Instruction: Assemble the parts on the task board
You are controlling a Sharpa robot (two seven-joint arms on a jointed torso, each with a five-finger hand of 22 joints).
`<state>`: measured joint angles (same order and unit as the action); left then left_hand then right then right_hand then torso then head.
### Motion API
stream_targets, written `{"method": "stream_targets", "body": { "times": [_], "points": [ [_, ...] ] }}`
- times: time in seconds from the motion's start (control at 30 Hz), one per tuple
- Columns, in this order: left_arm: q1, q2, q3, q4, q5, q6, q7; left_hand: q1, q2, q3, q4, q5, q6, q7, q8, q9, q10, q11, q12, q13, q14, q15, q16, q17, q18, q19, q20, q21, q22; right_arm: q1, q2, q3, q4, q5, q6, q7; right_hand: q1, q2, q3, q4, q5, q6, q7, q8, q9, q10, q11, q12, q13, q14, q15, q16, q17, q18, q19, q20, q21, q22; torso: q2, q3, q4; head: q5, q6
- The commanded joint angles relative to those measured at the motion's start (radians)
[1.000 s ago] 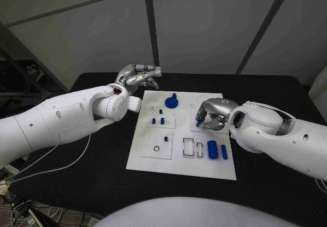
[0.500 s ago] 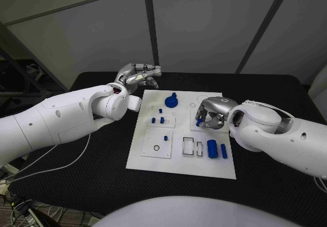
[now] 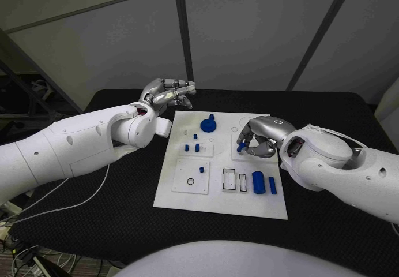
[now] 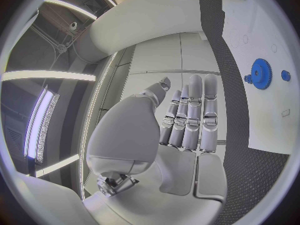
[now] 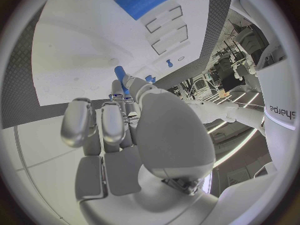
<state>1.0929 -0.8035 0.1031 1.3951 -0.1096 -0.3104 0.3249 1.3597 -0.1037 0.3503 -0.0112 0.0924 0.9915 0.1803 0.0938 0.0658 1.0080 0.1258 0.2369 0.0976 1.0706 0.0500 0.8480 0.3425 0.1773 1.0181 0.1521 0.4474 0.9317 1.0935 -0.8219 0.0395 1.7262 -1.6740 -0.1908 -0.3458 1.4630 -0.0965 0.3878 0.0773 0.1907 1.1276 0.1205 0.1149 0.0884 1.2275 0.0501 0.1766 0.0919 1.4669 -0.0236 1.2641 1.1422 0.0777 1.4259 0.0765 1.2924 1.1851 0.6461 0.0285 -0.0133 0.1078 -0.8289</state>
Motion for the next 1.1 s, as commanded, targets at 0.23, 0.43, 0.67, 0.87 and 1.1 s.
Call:
{"method": "stream_targets", "body": {
  "times": [0.23, 0.43, 0.67, 0.87, 1.1],
  "points": [
    [0.001, -0.001, 0.001, 0.001, -0.004, 0.020, 0.003, 0.007, 0.003, -0.007, -0.002, 0.004, -0.004, 0.001, -0.005, 0.001, -0.007, 0.001, 0.006, -0.001, -0.007, 0.003, 0.002, -0.002, 0.003, 0.002, 0.000, -0.004, -0.001, 0.002, -0.010, 0.017, 0.086, 0.045, -0.104, 0.015, -0.024, -0.001, -0.003, 0.010, -0.007, 0.007, 0.002, -0.003, 0.012, 0.011, 0.002, -0.010, 0.002, 0.034, -0.007, 0.006, 0.004, 0.004, 0.000, -0.006, 0.003, -0.001, 0.002, -0.0002, 0.0022, 0.003, 0.000],
    [0.001, 0.002, 0.001, 0.002, -0.005, 0.022, 0.002, 0.008, 0.004, -0.006, -0.003, 0.004, -0.004, 0.001, -0.005, 0.001, -0.007, 0.001, 0.006, -0.001, -0.007, 0.003, 0.002, -0.002, 0.004, 0.002, 0.000, -0.004, -0.001, 0.002, 0.055, 0.016, 0.093, 0.071, -0.106, 0.038, -0.027, -0.001, -0.003, 0.011, -0.007, 0.007, 0.002, -0.004, 0.012, 0.012, 0.002, -0.012, 0.003, 0.034, -0.007, 0.006, 0.004, 0.004, 0.000, -0.006, 0.003, -0.001, 0.002, -0.0018, 0.0040, 0.010, -0.005],
    [0.001, 0.006, 0.001, 0.002, -0.005, 0.023, 0.003, 0.009, 0.004, -0.006, -0.003, 0.004, -0.004, 0.001, -0.005, 0.001, -0.008, 0.001, 0.007, -0.001, -0.007, 0.003, 0.002, -0.002, 0.004, 0.002, 0.000, -0.004, -0.001, -0.006, 0.128, -0.021, 0.074, 0.086, -0.104, 0.076, -0.028, 0.000, -0.003, 0.012, -0.007, 0.007, 0.002, -0.004, 0.012, 0.012, 0.002, -0.014, 0.003, 0.034, -0.007, 0.006, 0.004, 0.005, -0.001, -0.006, 0.001, -0.004, 0.002, -0.0012, 0.0010, 0.022, -0.010],
    [0.001, 0.013, 0.001, 0.001, -0.005, 0.022, 0.000, 0.010, 0.005, -0.006, -0.004, 0.004, -0.004, 0.001, -0.005, 0.001, -0.008, 0.001, 0.008, -0.001, -0.007, 0.003, 0.002, -0.003, 0.004, 0.002, 0.000, -0.004, -0.001, -0.023, 0.183, -0.058, 0.049, 0.090, -0.092, 0.107, -0.028, -0.002, -0.002, 0.010, -0.004, 0.006, 0.002, -0.006, 0.012, 0.011, 0.002, -0.018, 0.003, 0.034, -0.007, 0.007, 0.004, 0.005, -0.001, -0.006, 0.001, -0.004, 0.003, -0.0010, 0.0030, 0.028, -0.013],
    [0.001, 0.019, 0.001, -0.001, -0.005, 0.024, -0.001, 0.010, 0.005, -0.006, -0.004, 0.004, -0.004, 0.001, -0.005, 0.001, -0.008, 0.001, 0.008, -0.001, -0.007, 0.003, 0.002, -0.003, 0.004, 0.002, 0.000, -0.004, -0.001, -0.039, 0.218, -0.076, 0.017, 0.086, -0.084, 0.125, -0.026, -0.002, -0.002, 0.009, -0.003, 0.006, 0.002, -0.007, 0.012, 0.010, 0.002, -0.020, 0.003, 0.034, -0.007, 0.008, 0.005, 0.005, -0.001, -0.006, 0.001, -0.003, 0.002, -0.0003, 0.0008, 0.035, -0.017]
  ]
}}
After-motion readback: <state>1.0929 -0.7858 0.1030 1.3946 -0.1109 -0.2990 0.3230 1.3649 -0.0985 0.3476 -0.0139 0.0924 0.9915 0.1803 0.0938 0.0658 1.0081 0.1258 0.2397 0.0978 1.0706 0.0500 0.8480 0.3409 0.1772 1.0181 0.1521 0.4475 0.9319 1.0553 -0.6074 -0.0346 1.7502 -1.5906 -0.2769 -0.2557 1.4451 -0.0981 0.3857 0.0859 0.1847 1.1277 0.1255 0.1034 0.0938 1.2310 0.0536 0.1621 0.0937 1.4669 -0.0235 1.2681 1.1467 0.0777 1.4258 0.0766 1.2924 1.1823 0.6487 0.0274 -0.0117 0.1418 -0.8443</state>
